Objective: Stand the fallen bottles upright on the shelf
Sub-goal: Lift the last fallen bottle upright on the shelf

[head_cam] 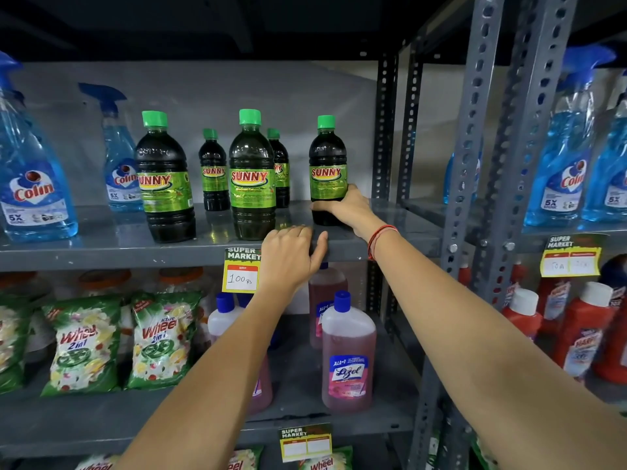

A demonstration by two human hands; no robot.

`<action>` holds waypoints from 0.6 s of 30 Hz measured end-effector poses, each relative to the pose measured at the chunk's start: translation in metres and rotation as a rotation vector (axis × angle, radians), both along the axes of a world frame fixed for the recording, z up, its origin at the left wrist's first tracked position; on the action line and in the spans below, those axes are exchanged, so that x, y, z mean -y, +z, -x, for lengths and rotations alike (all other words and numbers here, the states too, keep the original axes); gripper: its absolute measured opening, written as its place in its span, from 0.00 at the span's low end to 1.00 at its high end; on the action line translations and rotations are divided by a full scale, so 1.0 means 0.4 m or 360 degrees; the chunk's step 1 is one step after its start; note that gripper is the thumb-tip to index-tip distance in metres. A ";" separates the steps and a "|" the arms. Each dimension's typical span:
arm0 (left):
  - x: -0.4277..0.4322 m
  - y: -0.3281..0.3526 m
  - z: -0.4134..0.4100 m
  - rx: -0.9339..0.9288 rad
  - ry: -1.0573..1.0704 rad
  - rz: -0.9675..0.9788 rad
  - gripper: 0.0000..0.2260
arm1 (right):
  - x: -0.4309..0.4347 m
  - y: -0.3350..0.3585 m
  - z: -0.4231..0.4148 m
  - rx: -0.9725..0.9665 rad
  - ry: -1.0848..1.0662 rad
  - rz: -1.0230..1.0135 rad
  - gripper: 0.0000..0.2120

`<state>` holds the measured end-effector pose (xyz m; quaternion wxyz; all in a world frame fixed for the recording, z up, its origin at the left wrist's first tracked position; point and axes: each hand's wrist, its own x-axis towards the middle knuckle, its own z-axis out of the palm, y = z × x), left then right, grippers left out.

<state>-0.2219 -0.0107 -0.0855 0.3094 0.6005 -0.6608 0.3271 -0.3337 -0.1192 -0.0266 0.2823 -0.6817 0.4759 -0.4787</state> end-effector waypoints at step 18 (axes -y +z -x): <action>0.011 0.065 0.002 -0.0397 -0.0227 -0.0403 0.28 | -0.103 -0.006 0.166 -0.0036 0.0509 -0.0028 0.44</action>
